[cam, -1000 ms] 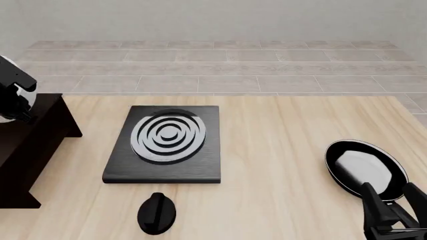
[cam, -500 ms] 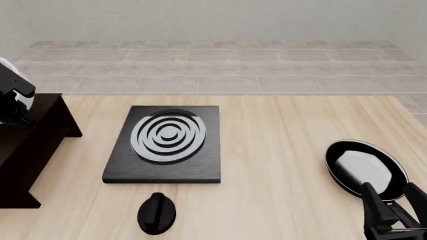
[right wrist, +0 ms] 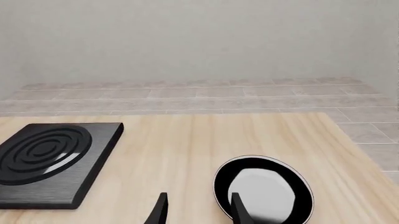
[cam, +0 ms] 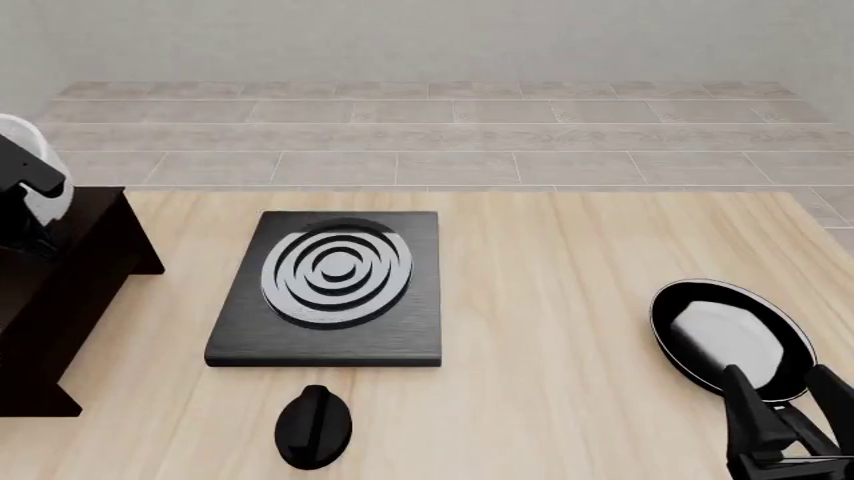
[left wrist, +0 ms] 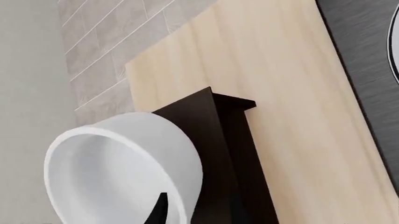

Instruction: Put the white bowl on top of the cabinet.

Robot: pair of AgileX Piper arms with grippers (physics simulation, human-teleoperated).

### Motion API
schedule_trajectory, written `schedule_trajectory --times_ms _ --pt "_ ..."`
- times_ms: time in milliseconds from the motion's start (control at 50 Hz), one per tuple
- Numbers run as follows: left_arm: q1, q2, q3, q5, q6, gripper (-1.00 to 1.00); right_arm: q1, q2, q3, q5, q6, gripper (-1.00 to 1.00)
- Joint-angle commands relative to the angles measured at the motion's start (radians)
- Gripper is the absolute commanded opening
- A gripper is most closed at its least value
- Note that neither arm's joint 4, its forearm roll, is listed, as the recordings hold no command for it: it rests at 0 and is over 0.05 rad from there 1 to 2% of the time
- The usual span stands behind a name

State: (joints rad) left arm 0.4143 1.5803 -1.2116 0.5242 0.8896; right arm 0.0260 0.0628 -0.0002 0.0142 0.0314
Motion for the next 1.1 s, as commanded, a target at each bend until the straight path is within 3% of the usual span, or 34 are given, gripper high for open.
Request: schedule_trajectory --times_ms 20,260,600,880,1040,1080,1100 --pt "0.014 0.009 0.002 0.053 0.007 1.0 0.002 0.0 0.0 0.002 -0.002 1.0" --pt "0.005 0.005 -0.112 0.094 -0.009 1.0 0.004 0.004 0.0 -0.002 -0.002 1.0" --pt "-0.035 -0.014 -0.203 0.13 -0.022 1.0 0.007 -0.001 0.0 0.003 -0.003 1.0" --pt "-0.09 -0.074 -0.224 0.215 -0.034 1.0 0.008 -0.007 0.0 0.009 -0.003 1.0" --pt "-0.116 -0.092 -0.285 0.258 -0.076 1.0 0.008 -0.008 0.0 0.009 -0.002 1.0" --pt "-0.139 -0.09 -0.341 0.289 -0.139 1.0 0.01 -0.009 0.0 0.011 -0.003 1.0" --pt "-0.137 -0.093 -0.339 0.289 -0.134 1.0 0.01 -0.011 0.0 0.012 -0.003 1.0"
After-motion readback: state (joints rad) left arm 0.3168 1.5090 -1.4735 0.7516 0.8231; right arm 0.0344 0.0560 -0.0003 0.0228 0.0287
